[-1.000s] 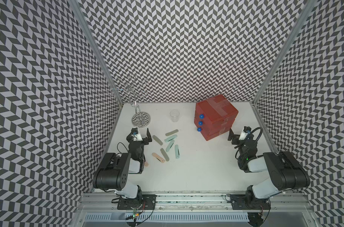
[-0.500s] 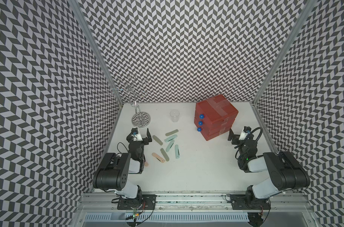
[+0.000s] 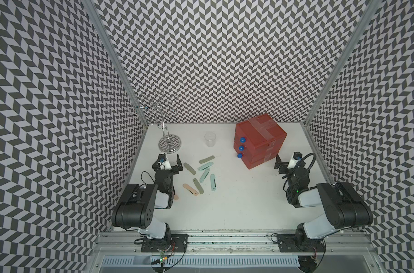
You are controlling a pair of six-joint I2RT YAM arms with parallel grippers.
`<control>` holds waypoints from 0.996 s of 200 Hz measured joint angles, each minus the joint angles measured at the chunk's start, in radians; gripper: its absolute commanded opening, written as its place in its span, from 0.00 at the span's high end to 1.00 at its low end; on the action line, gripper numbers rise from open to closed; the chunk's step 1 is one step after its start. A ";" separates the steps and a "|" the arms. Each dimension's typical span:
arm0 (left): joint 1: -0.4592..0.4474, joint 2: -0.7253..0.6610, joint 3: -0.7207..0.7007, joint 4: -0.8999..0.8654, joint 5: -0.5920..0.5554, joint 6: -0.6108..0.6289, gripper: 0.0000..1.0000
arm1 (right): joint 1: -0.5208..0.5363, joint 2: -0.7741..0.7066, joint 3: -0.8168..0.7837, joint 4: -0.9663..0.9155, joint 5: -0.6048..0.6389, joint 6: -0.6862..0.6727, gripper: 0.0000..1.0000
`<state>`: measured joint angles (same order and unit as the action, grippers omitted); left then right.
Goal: Place the fruit knives into the drawer by color
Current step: Open the drawer in the storage box.
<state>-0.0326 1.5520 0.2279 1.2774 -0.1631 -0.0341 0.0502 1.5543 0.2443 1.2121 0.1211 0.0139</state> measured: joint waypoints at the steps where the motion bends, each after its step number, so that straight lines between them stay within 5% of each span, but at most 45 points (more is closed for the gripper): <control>1: 0.000 0.000 0.000 0.000 0.000 0.000 0.00 | 0.000 0.000 0.000 0.000 0.000 0.000 0.00; 101: -0.006 0.000 0.000 0.000 -0.014 0.000 0.00 | 0.000 0.000 0.000 0.001 0.000 -0.003 0.01; 132: -0.067 -0.042 0.002 -0.040 -0.108 0.024 0.00 | 0.000 -0.063 0.037 -0.130 0.162 0.064 0.00; 164: -0.162 -0.175 0.127 -0.278 -0.221 0.039 0.00 | -0.027 -0.170 0.294 -0.566 0.379 0.253 0.01; 199: -0.172 -0.243 0.544 -0.848 -0.291 -0.166 0.00 | -0.043 -0.300 0.338 -0.813 0.399 0.368 0.01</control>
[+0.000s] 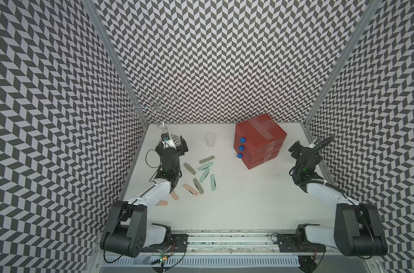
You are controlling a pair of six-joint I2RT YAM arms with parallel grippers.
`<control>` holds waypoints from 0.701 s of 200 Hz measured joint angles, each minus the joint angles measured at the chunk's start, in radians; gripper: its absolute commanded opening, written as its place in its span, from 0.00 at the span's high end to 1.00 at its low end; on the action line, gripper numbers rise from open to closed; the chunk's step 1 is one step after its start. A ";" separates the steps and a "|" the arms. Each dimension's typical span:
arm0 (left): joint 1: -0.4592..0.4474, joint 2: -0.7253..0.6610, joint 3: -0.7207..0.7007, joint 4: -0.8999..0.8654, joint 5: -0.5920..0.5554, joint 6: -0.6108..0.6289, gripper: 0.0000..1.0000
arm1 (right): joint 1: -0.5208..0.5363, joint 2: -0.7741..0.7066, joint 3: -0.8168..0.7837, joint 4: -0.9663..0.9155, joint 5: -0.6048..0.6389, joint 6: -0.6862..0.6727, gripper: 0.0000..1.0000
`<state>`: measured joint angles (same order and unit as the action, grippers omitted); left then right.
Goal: Place the fruit knives into the drawer by color
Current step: Open the drawer in the storage box.
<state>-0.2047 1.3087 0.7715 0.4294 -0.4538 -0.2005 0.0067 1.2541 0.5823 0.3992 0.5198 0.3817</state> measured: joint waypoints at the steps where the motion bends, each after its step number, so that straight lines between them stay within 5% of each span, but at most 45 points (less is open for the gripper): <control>1: 0.000 0.000 0.010 -0.013 -0.001 -0.005 0.00 | 0.000 -0.003 -0.001 -0.005 0.000 0.003 0.01; 26: 0.002 -0.008 0.253 -0.282 0.056 -0.115 0.00 | -0.027 -0.115 -0.024 -0.123 -0.129 0.055 0.00; 60: -0.014 -0.054 0.277 -0.381 0.251 -0.160 0.00 | -0.037 -0.238 -0.033 -0.173 -0.357 0.080 0.01; 140: -0.246 0.104 0.474 -0.434 0.396 -0.165 0.00 | 0.067 -0.257 0.367 -0.476 -0.544 -0.015 0.01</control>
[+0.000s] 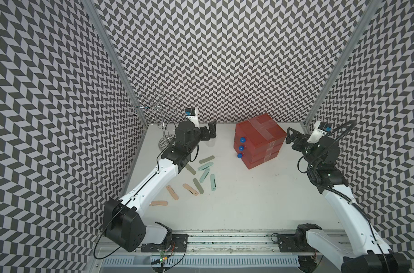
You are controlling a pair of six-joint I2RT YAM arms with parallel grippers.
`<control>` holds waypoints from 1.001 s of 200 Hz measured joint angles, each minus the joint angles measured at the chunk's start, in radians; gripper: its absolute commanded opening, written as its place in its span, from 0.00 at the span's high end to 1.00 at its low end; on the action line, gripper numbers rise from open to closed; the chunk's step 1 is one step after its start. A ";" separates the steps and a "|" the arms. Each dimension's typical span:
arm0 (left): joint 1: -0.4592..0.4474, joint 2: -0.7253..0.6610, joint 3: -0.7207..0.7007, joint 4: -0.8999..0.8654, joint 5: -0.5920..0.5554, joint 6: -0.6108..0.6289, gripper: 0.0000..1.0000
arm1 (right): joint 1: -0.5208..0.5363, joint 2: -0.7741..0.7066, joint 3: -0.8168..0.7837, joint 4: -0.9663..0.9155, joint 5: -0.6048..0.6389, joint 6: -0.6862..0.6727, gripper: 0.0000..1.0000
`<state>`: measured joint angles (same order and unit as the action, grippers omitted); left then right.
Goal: Place the fruit knives into the drawer by color
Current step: Open the drawer in the storage box.
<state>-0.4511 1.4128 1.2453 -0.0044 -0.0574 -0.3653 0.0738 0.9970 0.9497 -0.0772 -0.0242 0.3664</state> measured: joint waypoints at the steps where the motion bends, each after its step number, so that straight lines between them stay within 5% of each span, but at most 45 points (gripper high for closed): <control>1: 0.000 0.002 0.002 0.000 0.002 0.000 0.00 | 0.002 0.000 0.003 -0.002 0.000 -0.002 0.01; 17: -0.006 0.056 0.035 0.003 0.041 -0.007 0.00 | 0.043 0.010 0.081 -0.043 -0.020 -0.027 0.11; 63: -0.032 0.185 0.066 -0.003 0.161 -0.014 0.00 | 0.120 0.187 0.329 -0.125 -0.059 -0.072 1.00; 200: 0.023 0.335 0.066 0.153 0.695 -0.241 0.22 | 0.183 0.631 0.644 -0.405 -0.090 -0.124 1.00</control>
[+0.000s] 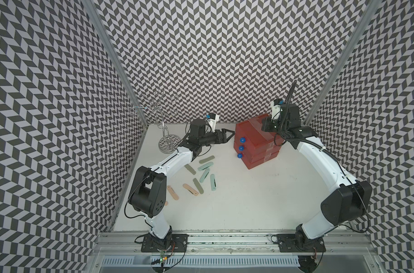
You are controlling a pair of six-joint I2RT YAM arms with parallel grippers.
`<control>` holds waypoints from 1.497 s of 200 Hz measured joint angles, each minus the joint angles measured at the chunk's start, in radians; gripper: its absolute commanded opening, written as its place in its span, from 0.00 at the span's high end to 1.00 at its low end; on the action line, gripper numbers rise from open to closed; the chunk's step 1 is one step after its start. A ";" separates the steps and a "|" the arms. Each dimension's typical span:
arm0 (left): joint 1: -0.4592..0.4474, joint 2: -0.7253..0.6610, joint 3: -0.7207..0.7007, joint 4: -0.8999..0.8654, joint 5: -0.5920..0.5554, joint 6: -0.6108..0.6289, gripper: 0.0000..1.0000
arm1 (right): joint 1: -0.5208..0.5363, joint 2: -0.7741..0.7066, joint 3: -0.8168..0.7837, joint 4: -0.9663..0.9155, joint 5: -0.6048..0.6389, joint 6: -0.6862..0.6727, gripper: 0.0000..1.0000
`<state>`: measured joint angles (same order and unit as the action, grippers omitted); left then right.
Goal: Place the fruit knives into the drawer by color
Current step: Open the drawer in the storage box.
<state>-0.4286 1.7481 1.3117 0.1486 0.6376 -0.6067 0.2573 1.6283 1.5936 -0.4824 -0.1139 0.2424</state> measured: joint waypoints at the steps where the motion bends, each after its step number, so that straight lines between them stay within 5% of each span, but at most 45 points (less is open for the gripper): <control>1: 0.000 0.000 0.000 0.000 0.002 -0.001 0.22 | 0.000 0.001 0.001 -0.002 0.000 0.000 1.00; 116: -0.008 0.083 0.016 0.026 0.109 -0.103 0.30 | 0.002 0.107 0.019 -0.080 -0.062 -0.018 1.00; 299: -0.050 0.195 0.048 0.044 0.127 -0.139 0.36 | 0.002 0.112 -0.009 -0.037 -0.084 -0.040 1.00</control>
<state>-0.4782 1.9430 1.3602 0.1928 0.7647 -0.7460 0.2588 1.7405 1.5848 -0.5198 -0.1982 0.2020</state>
